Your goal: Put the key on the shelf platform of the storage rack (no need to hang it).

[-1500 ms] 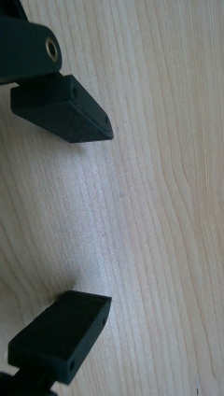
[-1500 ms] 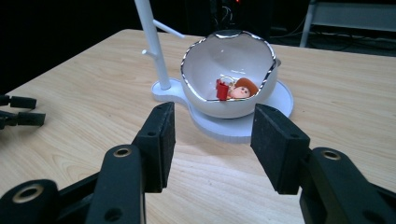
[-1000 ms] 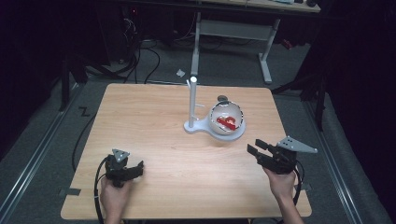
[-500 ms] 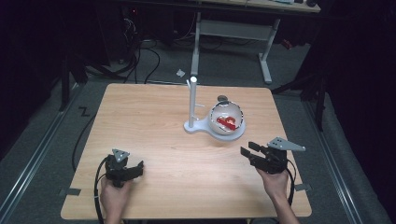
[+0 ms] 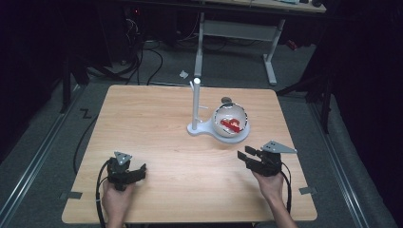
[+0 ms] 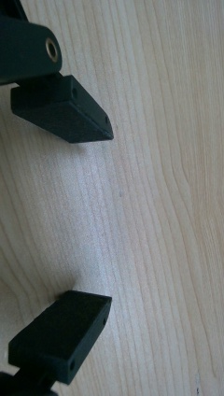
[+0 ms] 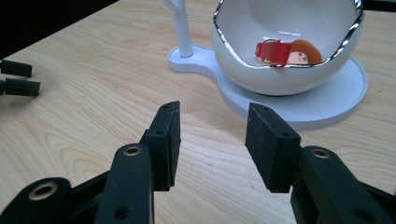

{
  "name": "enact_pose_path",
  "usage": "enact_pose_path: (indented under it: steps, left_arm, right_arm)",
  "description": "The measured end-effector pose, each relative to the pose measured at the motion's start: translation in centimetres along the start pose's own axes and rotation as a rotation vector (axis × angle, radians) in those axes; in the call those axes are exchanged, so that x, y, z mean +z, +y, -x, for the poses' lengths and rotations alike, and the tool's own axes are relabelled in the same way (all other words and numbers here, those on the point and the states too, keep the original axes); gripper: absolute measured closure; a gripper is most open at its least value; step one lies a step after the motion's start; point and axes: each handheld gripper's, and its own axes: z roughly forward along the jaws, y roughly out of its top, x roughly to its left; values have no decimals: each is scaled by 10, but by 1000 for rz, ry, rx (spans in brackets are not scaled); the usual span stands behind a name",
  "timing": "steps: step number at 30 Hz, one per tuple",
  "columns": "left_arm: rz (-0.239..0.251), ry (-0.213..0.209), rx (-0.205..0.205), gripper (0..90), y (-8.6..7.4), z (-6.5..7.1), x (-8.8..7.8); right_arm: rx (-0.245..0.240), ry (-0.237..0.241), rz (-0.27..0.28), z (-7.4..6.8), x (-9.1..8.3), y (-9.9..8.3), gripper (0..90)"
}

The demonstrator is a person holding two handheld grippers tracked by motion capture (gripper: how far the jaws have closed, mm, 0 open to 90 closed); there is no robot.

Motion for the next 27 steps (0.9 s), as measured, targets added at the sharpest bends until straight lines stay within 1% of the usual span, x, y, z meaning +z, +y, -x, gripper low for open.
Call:
enact_pose_path:
  steps: [2, 3, 4, 6, 11, 17, 19, 21, 27]
  left_arm:
    - [0, -6, 14, 172, 0, -1, 0]
    - [0, -6, 15, 172, 0, -1, 0]
    - [0, -2, 4, 172, 0, 0, 0]
    - [-5, -10, 20, 170, 0, -1, -1]
    - [-5, -9, 18, 167, -1, -1, -1]
    - [-10, -13, 19, 167, -1, -1, -1]
    - [-10, -13, 20, 169, 0, -1, -1]
    - [-10, -14, 21, 169, 0, -1, -1]
    - [-10, -14, 21, 169, -1, -1, -1]
  right_arm:
    - [1, 7, -14, -1, 5, -1, 556]
    - [-3, 5, -23, -2, 7, -2, 555]
    - [-10, 1, -28, -3, 9, -3, 554]
    - [-10, 7, -35, -3, 13, -6, 550]
    - [0, 9, -54, 0, 20, -9, 537]
    - [-32, 1, -94, -2, 27, -13, 505]
    - [-47, -3, -118, -2, 31, -15, 496]
    - [-64, -7, -130, -3, 35, -17, 487]
    - [-52, -21, -147, 1, 39, -23, 475]
